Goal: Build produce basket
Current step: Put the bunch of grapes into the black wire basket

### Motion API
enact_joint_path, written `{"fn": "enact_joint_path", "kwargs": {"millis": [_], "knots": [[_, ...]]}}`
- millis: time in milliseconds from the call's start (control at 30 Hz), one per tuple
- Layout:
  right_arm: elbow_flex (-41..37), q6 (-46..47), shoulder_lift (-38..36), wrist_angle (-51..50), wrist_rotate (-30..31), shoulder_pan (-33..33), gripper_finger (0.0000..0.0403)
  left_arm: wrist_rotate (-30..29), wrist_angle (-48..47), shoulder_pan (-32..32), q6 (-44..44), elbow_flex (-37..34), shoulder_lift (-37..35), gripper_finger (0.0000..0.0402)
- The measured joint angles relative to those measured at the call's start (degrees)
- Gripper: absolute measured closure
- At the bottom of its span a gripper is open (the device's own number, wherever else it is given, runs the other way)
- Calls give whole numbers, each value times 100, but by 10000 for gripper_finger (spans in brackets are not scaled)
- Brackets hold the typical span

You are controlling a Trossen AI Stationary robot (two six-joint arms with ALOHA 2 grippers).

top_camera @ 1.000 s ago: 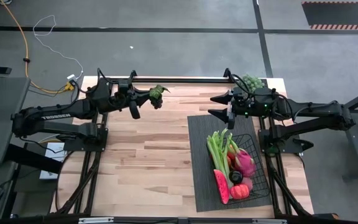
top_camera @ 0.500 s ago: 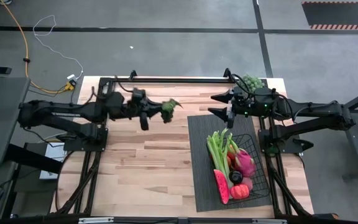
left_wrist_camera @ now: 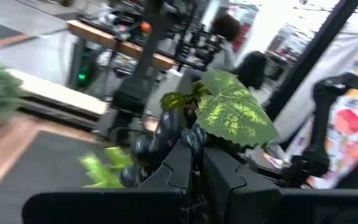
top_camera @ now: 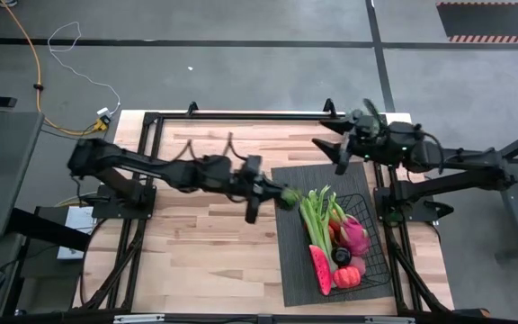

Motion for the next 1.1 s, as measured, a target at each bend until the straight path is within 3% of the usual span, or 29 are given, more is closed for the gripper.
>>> {"fn": "enact_joint_path", "kwargs": {"millis": [300,633,867,1100], "knots": [[37,-225,-547,-94,363,-2,100,767,628,-178,-34,1598,1721,392],[37,-227,-648,-287,431,0,100,1613,906,-283,-1308,3165,3503,392],[37,-199,-657,-470,429,0,100,1543,802,-267,-2608,3224,4026,392],[39,-181,-654,-590,418,0,100,865,274,-32,-2856,3237,4101,391]]}}
